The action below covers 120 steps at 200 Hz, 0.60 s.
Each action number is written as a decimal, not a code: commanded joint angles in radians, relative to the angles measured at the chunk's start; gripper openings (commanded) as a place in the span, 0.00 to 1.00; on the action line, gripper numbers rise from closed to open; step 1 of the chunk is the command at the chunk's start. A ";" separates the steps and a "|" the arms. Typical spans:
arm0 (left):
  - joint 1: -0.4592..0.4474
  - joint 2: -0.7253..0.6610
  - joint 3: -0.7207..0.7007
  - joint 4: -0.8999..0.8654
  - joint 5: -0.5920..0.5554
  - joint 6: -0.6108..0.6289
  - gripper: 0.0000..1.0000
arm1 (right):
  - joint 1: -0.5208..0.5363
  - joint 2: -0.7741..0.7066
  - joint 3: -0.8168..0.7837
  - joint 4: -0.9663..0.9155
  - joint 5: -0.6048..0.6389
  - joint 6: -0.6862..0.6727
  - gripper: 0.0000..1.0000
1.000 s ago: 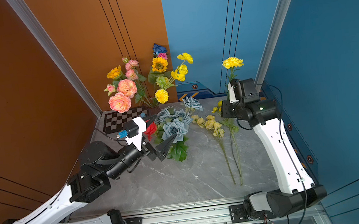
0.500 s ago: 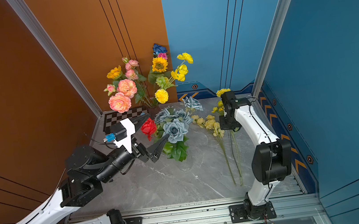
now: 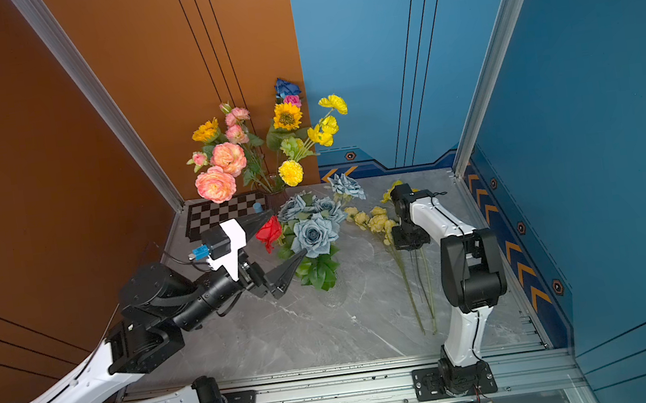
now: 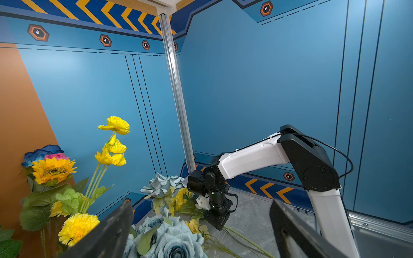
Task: Pick out yellow flowers from the vase
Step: Place the flower at the center of the board.
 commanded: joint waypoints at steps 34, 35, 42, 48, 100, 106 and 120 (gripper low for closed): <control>-0.028 0.002 -0.029 -0.038 0.063 -0.030 0.98 | 0.005 0.035 -0.061 0.061 0.037 -0.007 0.09; -0.028 0.002 -0.029 -0.039 0.063 -0.030 0.98 | 0.004 0.034 -0.062 0.062 0.037 -0.007 0.09; -0.036 0.007 -0.027 -0.051 0.064 -0.027 0.98 | 0.004 0.035 -0.066 0.066 0.038 -0.008 0.11; -0.043 0.011 -0.025 -0.064 0.066 -0.024 0.98 | 0.005 0.034 -0.070 0.070 0.038 -0.006 0.16; -0.101 0.030 -0.036 -0.106 0.033 -0.013 0.98 | 0.005 0.019 -0.097 0.095 0.022 -0.003 0.49; -0.104 0.030 -0.036 -0.105 0.028 -0.014 0.98 | 0.005 0.013 -0.101 0.099 0.017 -0.002 0.55; -0.114 0.033 -0.036 -0.107 0.021 -0.014 0.98 | 0.005 -0.006 -0.105 0.104 0.010 0.003 0.63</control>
